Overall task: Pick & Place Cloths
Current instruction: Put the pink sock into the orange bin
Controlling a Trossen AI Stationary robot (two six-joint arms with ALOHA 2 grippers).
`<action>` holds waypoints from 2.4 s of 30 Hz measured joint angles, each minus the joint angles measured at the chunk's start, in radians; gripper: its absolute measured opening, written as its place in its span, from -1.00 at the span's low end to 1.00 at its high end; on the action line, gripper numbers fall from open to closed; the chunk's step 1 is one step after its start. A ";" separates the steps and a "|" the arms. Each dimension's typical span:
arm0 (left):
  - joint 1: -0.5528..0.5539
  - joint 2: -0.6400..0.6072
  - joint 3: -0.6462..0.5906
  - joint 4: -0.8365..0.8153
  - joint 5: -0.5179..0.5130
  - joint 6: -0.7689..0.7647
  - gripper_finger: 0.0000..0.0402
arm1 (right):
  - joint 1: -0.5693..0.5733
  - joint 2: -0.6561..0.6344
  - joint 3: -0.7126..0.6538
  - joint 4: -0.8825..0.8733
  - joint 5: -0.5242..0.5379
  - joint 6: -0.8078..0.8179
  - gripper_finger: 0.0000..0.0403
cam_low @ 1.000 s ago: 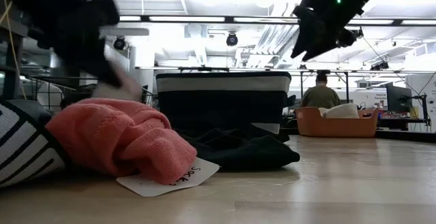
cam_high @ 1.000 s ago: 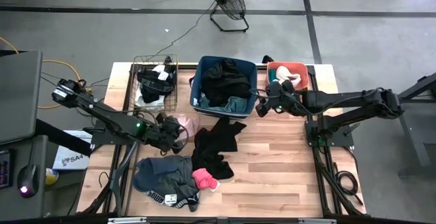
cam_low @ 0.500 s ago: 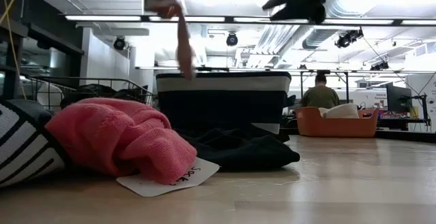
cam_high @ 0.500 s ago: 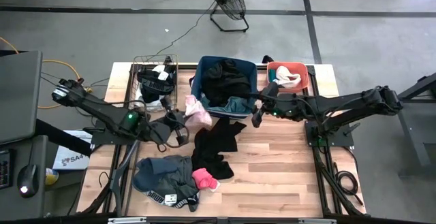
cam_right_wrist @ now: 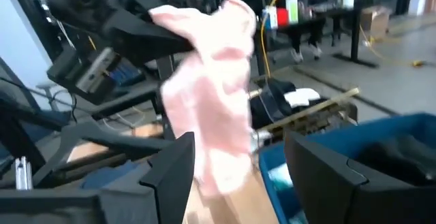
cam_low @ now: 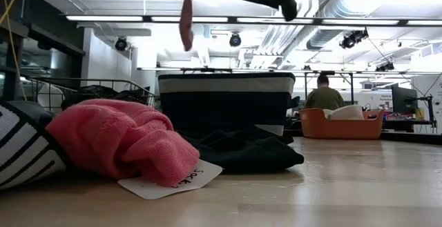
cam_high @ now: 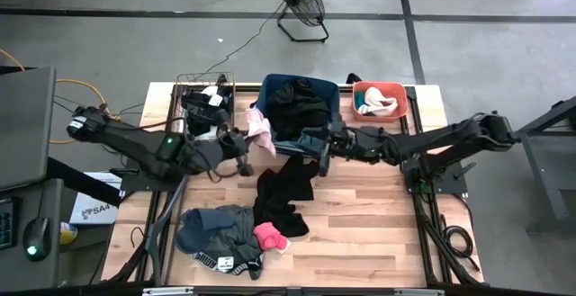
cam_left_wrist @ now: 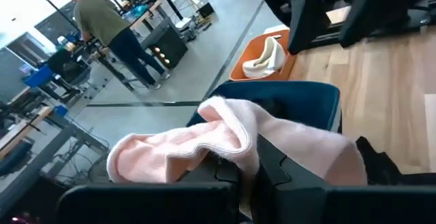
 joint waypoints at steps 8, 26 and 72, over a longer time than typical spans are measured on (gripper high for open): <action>0.103 0.000 0.000 0.075 0.187 0.047 -1.00 | 0.000 0.134 0.000 0.304 0.000 -0.010 0.08; 0.158 0.000 0.000 0.098 0.281 0.080 -1.00 | -0.045 0.220 0.000 0.474 -0.088 0.089 0.53; 0.158 0.064 0.000 0.296 0.365 0.211 -1.00 | -0.100 0.282 0.046 0.503 -0.200 0.167 -0.23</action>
